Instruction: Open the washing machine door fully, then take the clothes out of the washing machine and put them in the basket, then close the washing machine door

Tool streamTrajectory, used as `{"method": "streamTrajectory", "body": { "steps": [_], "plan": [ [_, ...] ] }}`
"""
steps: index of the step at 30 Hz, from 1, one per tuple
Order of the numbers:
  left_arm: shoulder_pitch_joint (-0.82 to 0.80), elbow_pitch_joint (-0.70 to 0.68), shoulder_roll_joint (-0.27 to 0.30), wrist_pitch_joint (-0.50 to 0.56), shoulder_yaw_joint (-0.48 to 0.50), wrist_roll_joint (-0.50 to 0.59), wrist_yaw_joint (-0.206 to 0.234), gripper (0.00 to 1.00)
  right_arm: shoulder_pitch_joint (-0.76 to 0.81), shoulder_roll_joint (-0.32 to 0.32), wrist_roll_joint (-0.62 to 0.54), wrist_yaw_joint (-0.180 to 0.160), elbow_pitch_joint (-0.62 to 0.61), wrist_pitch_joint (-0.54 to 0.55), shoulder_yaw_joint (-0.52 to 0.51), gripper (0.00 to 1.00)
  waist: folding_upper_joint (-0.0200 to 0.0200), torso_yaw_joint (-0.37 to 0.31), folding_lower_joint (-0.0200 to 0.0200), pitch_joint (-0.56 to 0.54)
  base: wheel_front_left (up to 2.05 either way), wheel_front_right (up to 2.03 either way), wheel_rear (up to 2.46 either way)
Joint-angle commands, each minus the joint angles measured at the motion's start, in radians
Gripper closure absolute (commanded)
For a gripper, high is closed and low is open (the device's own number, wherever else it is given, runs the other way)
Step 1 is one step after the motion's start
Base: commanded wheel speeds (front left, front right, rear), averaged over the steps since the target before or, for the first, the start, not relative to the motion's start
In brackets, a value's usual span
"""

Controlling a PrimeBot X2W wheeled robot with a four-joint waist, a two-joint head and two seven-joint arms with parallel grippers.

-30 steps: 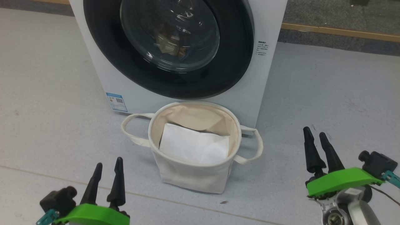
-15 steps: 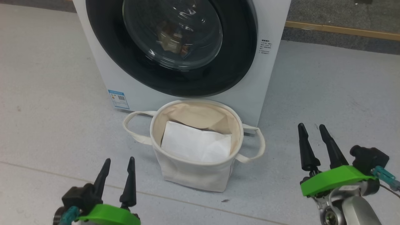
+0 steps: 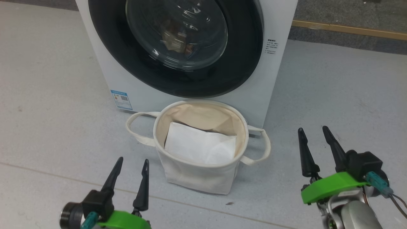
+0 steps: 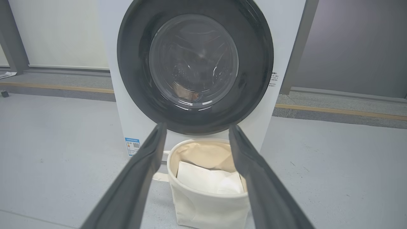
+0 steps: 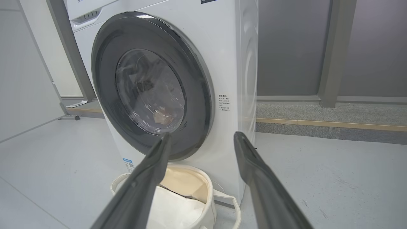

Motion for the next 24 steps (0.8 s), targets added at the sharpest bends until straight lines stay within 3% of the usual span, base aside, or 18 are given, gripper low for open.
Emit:
{"method": "streamTrajectory", "body": {
  "steps": [1,12,24],
  "plan": [
    [-0.052,-0.032,0.018,-0.016,0.021,0.028,0.008,0.0,-0.034,0.003,-0.028,0.0,-0.037,-0.016,0.013,0.0,0.0,-0.001,0.0,0.0,0.0,0.0,0.0],
    [-0.054,-0.002,0.011,-0.048,0.004,0.089,0.019,0.0,-0.032,0.003,0.033,0.0,-0.006,-0.049,-0.005,0.0,0.0,-0.003,0.0,0.0,0.0,0.0,0.0],
    [-0.054,-0.023,0.002,-0.082,0.0,0.168,0.041,0.0,-0.053,0.002,-0.094,0.0,0.023,-0.083,0.001,0.0,0.0,-0.003,0.0,0.004,0.0,0.0,0.0]
  ]
}}
